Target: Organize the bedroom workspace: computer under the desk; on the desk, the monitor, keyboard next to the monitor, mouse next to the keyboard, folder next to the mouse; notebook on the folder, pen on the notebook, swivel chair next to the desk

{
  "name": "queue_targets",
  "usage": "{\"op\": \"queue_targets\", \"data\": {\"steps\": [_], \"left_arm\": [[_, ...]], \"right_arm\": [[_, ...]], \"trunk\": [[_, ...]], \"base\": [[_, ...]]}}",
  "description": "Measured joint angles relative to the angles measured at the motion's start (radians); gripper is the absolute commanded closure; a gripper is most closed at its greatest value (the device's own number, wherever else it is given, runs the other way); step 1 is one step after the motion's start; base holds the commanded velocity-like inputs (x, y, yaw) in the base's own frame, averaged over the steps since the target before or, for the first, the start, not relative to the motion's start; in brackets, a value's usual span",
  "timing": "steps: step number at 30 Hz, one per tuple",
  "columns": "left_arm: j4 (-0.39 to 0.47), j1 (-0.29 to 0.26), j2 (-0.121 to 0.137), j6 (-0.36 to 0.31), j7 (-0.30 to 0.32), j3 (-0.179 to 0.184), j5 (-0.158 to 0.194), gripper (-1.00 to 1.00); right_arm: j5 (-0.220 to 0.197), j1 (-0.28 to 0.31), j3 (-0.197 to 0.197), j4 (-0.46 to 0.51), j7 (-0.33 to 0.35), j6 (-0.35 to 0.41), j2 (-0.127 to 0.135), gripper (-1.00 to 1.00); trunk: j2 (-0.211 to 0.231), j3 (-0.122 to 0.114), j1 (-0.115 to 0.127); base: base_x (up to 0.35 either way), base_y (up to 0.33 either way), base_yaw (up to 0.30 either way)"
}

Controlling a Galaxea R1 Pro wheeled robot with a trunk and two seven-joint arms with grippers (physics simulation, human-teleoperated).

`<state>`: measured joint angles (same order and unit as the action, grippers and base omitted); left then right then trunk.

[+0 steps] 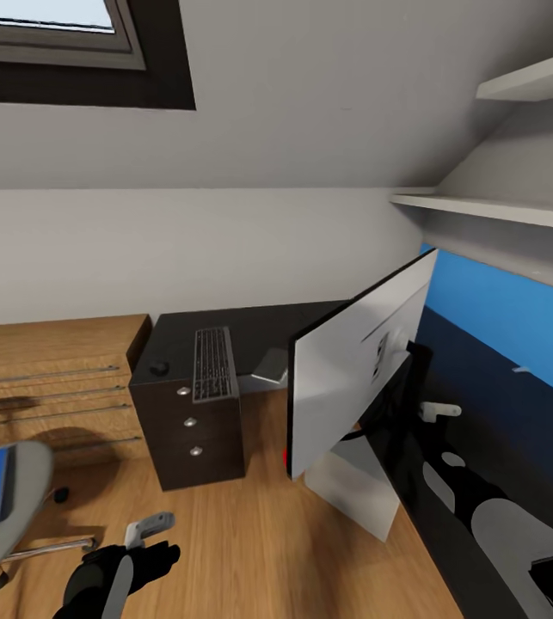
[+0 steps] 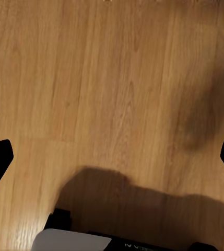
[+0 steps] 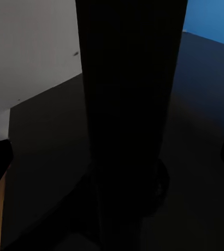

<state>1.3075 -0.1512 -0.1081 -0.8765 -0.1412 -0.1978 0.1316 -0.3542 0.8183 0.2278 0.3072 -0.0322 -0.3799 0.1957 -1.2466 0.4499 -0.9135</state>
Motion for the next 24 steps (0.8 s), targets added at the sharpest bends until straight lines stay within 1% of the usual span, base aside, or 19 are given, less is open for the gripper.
{"op": "queue_targets", "data": {"steps": [7,11,16,24], "left_arm": [[-0.019,0.0,0.0,0.0,0.0,0.001,-0.001,-1.0],[-0.021,0.0,0.0,0.0,0.0,0.001,-0.001,-1.0],[-0.022,0.0,0.0,0.0,0.0,0.001,-0.001,-1.0],[-0.026,0.0,0.0,0.0,0.0,0.001,-0.001,-1.0]], "right_arm": [[0.0,0.001,0.0,0.0,0.0,0.0,0.001,-1.0],[0.0,0.0,0.0,0.0,0.0,0.0,0.001,-1.0],[0.0,0.0,0.0,0.0,-0.001,0.0,0.001,-1.0],[0.0,0.0,0.0,0.0,-0.002,0.0,0.001,-1.0]], "trunk": [[0.0,0.0,0.0],[0.0,0.0,0.0],[0.0,0.0,0.0],[0.0,0.0,0.0]], "base": [[0.038,0.0,0.0],[0.012,0.0,0.0],[0.092,0.0,0.0],[0.012,0.0,0.0]]}}
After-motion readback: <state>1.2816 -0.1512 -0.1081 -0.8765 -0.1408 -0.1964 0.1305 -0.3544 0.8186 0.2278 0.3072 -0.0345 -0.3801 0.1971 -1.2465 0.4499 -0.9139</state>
